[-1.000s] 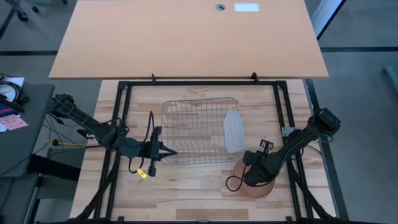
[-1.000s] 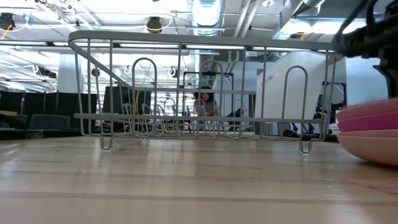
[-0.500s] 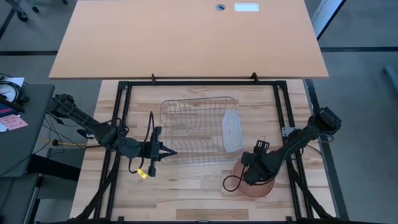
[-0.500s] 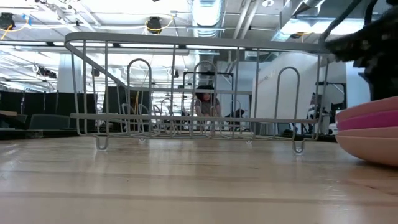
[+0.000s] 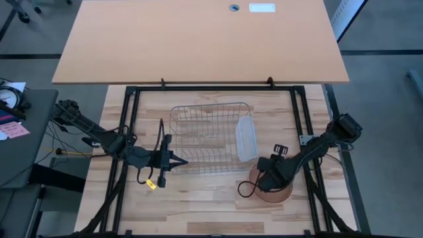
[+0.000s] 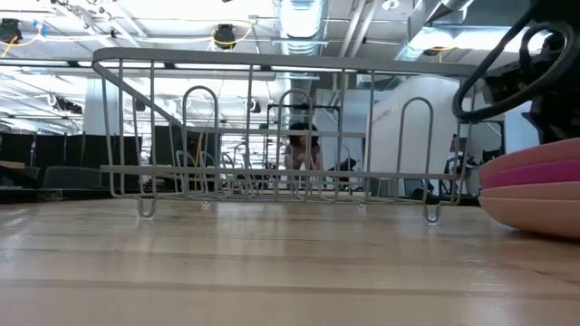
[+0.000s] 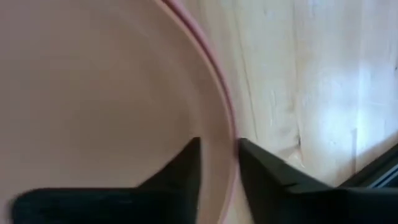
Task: Sort dishes
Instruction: Put the brown plate in the dish rack
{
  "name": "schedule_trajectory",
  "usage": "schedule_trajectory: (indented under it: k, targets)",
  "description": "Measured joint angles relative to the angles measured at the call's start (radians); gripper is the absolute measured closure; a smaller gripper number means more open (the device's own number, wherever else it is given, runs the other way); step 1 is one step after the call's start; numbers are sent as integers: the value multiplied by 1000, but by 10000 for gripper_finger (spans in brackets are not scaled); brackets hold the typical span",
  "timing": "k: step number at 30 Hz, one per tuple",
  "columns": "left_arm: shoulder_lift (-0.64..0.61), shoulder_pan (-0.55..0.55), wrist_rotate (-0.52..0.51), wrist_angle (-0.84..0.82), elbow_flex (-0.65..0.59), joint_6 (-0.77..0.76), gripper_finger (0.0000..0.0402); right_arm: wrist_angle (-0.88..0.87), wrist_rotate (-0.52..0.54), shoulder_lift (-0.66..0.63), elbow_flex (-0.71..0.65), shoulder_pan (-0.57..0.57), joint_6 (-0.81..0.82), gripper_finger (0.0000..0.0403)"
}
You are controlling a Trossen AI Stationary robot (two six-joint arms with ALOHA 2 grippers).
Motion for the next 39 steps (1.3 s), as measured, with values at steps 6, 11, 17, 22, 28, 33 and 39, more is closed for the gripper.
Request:
schedule_trajectory:
  k: [6,11,17,22,28,33,39]
  targets:
    - [0,0,0,0,0,0,402,0,-3,0,0,0,6,393]
    - [0,0,0,0,0,0,402,-64,-5,1,44,1,8,399]
    - [0,0,0,-1,0,0,402,-133,-21,1,133,17,12,401]
    - [0,0,0,-9,0,-1,401,-128,-87,1,213,69,57,397]
    - [0,0,0,-13,0,3,401,-47,-166,1,289,159,203,365]
    - [0,0,0,-11,0,-2,402,97,-168,1,294,212,276,316]
    - [0,0,1,24,0,-8,401,137,-166,1,278,234,344,256]
